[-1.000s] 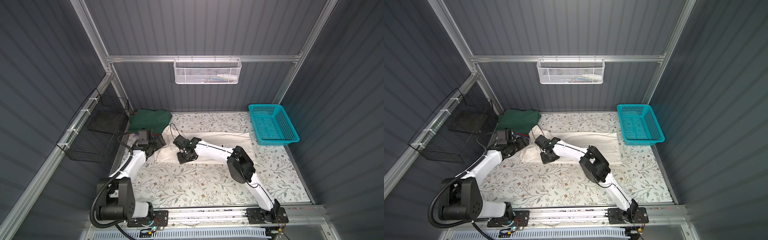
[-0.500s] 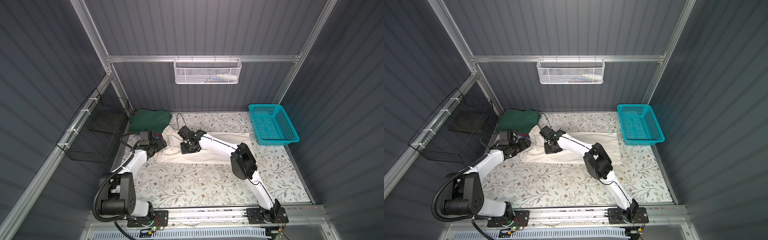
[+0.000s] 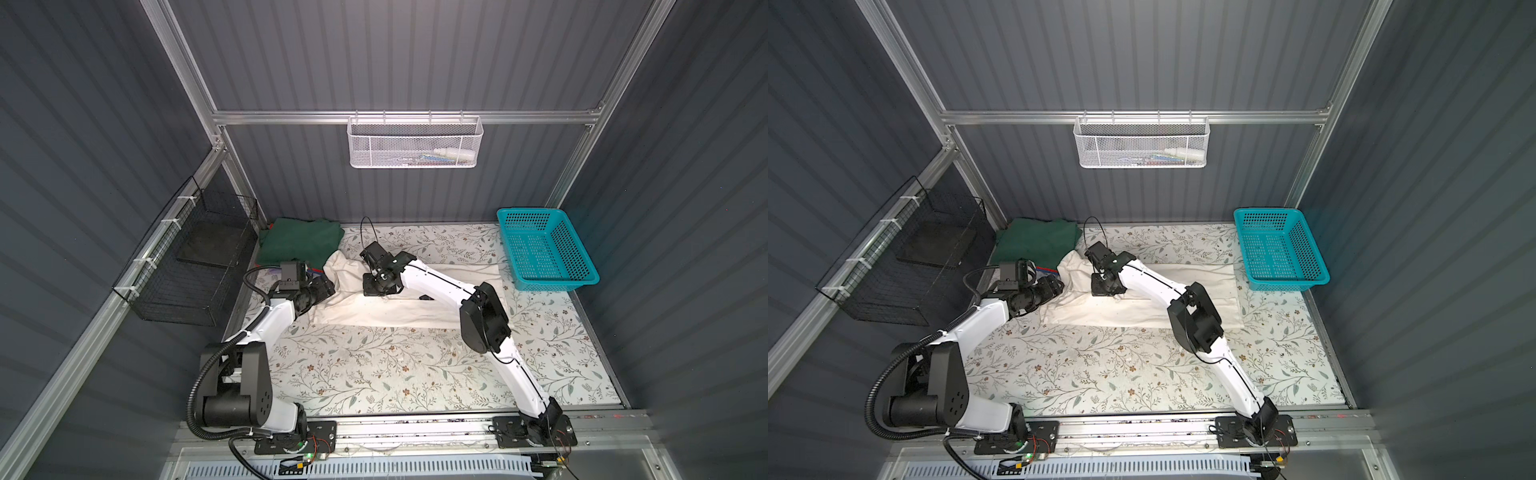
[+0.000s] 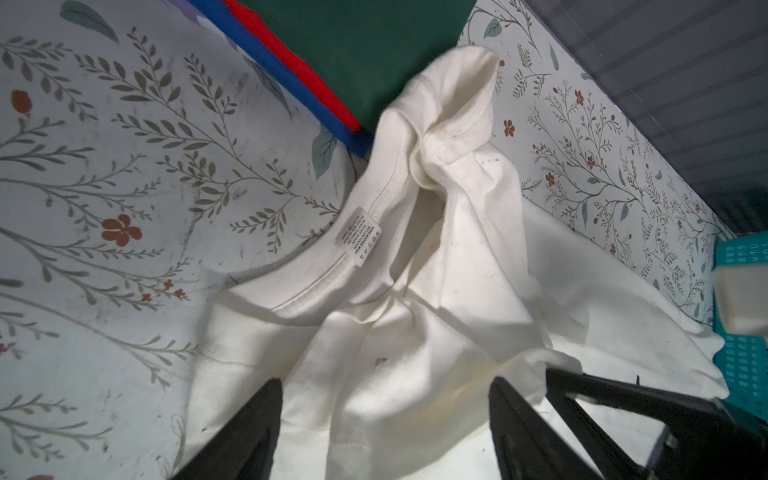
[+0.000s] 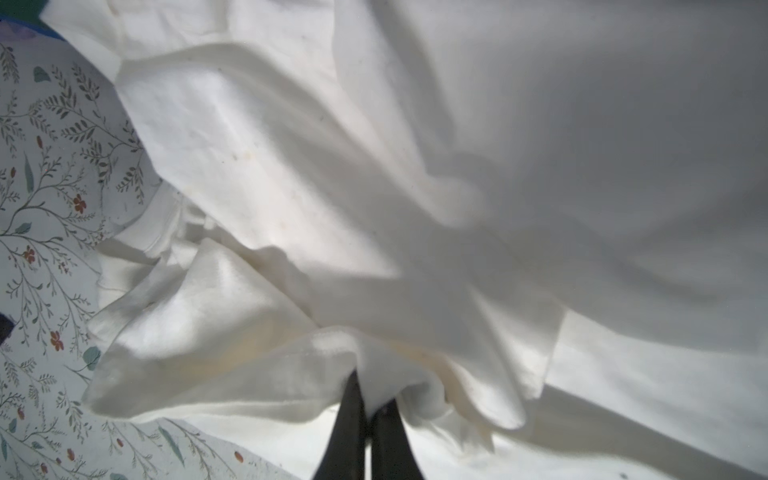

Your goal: Fold and stack the t-shirts

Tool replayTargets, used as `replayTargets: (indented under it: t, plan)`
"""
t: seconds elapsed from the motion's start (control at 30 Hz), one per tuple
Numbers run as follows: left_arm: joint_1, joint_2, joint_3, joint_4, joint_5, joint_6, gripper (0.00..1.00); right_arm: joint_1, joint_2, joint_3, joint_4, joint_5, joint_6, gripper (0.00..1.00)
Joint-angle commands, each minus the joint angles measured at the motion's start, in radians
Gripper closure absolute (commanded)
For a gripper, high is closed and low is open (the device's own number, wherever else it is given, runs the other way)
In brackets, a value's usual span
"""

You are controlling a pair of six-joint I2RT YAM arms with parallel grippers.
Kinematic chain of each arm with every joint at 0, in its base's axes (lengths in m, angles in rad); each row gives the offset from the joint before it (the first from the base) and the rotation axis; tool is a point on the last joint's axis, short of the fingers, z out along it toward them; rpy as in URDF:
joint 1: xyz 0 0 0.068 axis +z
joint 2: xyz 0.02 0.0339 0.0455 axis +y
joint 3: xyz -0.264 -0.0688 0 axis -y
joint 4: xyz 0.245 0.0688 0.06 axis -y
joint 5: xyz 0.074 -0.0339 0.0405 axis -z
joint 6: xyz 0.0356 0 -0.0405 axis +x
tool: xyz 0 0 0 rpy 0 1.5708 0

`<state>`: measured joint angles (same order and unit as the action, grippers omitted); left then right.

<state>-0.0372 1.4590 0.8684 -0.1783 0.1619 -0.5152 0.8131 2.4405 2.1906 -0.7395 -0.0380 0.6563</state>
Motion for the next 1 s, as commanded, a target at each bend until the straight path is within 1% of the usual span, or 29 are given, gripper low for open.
replayTargets:
  t: [0.0,0.13,0.3,0.53,0.6,0.67,0.73,0.8,0.87,0.93,0.97]
  plan:
    - [0.004,0.007,-0.017,0.006,0.035,0.012,0.23,-0.014,0.022,0.029,-0.034,0.020,0.022,0.96]
    - [-0.018,-0.015,-0.022,-0.016,-0.016,0.036,0.24,-0.017,0.022,0.027,-0.059,0.064,0.038,0.96]
    - [-0.021,-0.017,-0.022,-0.025,-0.021,0.036,0.24,-0.021,0.020,0.027,-0.074,0.105,0.049,0.96]
    - [-0.021,-0.015,-0.005,-0.031,-0.024,0.038,0.24,-0.035,0.019,0.029,-0.074,0.098,0.055,0.95]
    - [-0.023,-0.021,-0.002,-0.036,-0.024,0.036,0.26,-0.041,0.021,0.029,-0.076,0.094,0.060,0.94]
    - [-0.027,-0.041,-0.012,-0.023,-0.020,0.035,0.31,-0.045,0.022,0.029,-0.074,0.081,0.060,0.93]
    - [-0.045,-0.071,-0.032,-0.015,-0.021,0.035,0.41,-0.048,0.025,0.031,-0.069,0.068,0.059,0.93]
    - [-0.081,-0.094,-0.061,0.006,-0.007,0.042,0.51,-0.049,0.030,0.035,-0.068,0.060,0.059,0.93]
    - [-0.124,-0.106,-0.086,0.017,0.001,0.056,0.54,-0.051,0.031,0.034,-0.070,0.057,0.062,0.93]
    - [-0.166,-0.106,-0.105,0.011,-0.009,0.058,0.62,-0.051,0.030,0.034,-0.070,0.056,0.060,0.93]
    - [-0.176,-0.103,-0.113,0.015,-0.003,0.058,0.64,-0.052,0.031,0.034,-0.069,0.055,0.060,0.93]
